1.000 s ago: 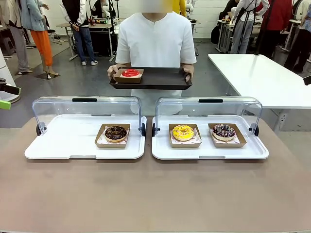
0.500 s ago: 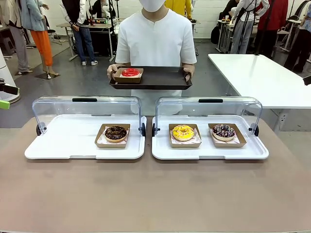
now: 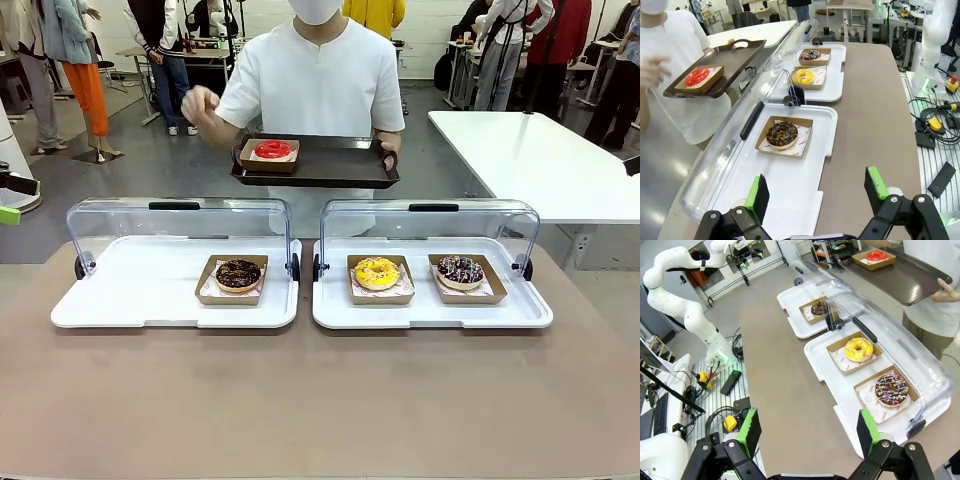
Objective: Provide the desired donut to the person.
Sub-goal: Pick up and lift the Paper togo box containing the Donut pointed at by the person.
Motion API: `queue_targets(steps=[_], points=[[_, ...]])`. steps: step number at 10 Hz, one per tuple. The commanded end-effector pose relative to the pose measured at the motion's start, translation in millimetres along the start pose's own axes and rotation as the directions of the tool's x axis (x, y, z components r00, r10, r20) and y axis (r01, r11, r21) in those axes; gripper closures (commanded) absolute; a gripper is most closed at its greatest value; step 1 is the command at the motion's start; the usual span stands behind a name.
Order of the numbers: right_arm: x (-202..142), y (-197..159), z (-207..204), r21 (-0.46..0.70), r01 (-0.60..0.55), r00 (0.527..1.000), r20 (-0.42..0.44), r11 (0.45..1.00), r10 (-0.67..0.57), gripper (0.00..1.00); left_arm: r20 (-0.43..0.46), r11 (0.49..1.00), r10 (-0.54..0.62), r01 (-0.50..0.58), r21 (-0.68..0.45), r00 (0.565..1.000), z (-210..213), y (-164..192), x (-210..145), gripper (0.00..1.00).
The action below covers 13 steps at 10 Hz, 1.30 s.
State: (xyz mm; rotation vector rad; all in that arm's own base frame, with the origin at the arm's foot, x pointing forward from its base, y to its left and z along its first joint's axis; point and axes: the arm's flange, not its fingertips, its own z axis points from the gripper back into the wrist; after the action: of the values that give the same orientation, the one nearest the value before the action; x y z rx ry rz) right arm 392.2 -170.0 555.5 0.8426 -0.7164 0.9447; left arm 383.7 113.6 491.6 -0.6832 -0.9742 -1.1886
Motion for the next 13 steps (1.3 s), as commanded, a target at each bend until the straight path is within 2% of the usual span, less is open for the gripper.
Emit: queue_targets(steps=[1, 13], points=[[0.8, 0.2, -1.0, 0.002, 0.004, 1.0, 0.008, 1.0, -0.004, 0.0, 0.017, 1.0, -0.004, 0.004, 0.007, 1.0, 0.5, -0.2, -1.9, 0.0], [0.8, 0.2, -1.0, 0.002, 0.004, 1.0, 0.008, 1.0, -0.004, 0.0, 0.017, 1.0, -0.004, 0.004, 0.007, 1.0, 0.5, -0.2, -1.9, 0.0]])
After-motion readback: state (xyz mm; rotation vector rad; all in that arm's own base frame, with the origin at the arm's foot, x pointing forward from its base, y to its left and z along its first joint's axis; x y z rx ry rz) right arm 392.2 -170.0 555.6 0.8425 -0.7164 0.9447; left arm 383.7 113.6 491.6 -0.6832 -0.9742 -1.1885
